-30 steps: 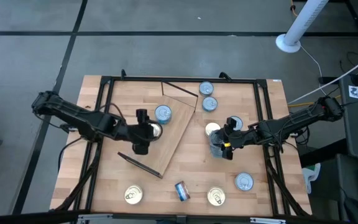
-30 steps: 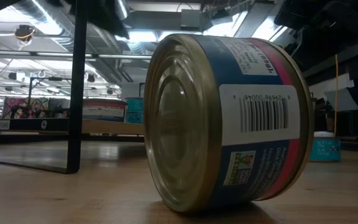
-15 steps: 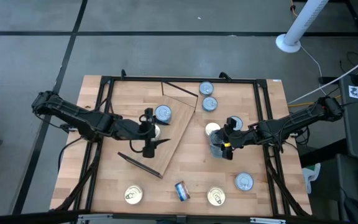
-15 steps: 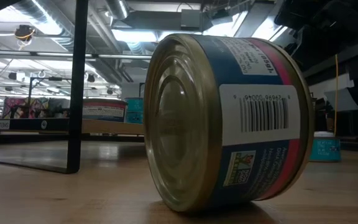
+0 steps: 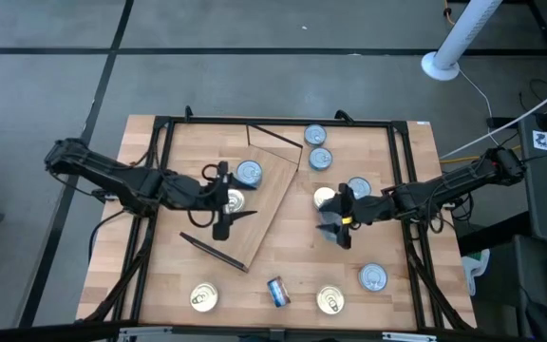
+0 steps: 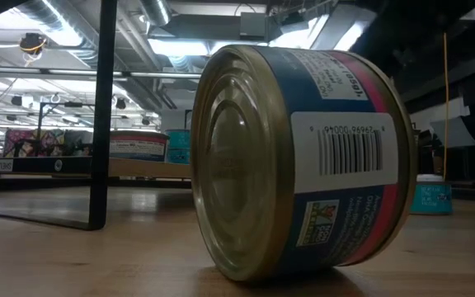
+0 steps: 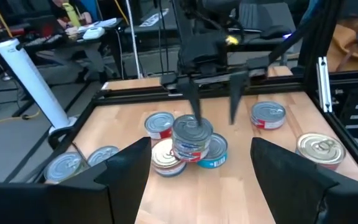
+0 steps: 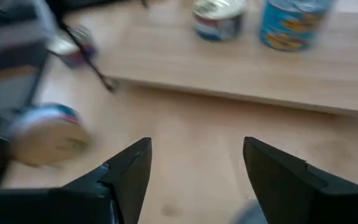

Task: Stack canned seafood by type on shelf
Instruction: Stack the light blue tuna can on top of the light blue tuna can on the shelf

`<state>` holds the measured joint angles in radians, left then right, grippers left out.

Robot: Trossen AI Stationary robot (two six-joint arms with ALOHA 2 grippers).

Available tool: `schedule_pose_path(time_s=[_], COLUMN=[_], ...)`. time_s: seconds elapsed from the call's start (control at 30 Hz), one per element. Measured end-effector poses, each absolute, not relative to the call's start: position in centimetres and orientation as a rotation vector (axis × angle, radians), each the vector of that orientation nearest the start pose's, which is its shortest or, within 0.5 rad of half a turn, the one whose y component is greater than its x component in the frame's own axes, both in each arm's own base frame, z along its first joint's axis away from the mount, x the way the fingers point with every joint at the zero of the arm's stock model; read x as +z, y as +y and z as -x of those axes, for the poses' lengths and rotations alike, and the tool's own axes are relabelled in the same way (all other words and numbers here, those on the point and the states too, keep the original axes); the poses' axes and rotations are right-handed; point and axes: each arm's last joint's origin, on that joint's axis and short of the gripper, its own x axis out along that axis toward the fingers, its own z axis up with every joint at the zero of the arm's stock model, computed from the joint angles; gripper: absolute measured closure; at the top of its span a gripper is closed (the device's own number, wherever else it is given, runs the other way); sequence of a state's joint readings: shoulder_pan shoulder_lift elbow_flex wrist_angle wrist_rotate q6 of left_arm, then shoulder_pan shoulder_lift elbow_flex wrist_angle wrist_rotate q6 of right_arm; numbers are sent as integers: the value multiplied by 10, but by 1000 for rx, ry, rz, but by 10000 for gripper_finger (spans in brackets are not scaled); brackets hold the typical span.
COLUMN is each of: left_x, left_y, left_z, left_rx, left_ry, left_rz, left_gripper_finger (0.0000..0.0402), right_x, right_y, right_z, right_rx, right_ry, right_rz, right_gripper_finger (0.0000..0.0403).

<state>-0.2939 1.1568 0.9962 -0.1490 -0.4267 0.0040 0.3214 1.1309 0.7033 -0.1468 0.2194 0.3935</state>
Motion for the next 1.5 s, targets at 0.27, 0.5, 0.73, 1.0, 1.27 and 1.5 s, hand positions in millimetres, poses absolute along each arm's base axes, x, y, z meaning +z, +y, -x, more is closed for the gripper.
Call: schedule_pose_path(time_s=[0.27, 0.5, 0.73, 1.0, 1.27, 1.5], left_x=[339, 332, 333, 333, 333, 333], left_y=[-59, -59, -59, -59, -49, -34], left_z=[-236, -236, -237, -237, -239, -241], left_rx=[134, 142, 148, 149, 192, 251], left_ry=[321, 370, 352, 348, 351, 357], left_rz=[-119, -96, -58, -52, -45, -36], left_gripper_finger=[130, 130, 130, 130, 131, 131], right_x=[253, 276, 290, 284, 281, 281], right_y=[71, 69, 60, 54, 17, -37], right_z=[-230, -228, -215, -208, -212, -210], right_rx=[15, -51, -228, -177, -169, -247], right_ry=[484, 595, 750, 887, 968, 962], right_rz=[-352, -311, -180, -129, -166, -203], right_gripper_finger=[151, 151, 151, 151, 151, 151])
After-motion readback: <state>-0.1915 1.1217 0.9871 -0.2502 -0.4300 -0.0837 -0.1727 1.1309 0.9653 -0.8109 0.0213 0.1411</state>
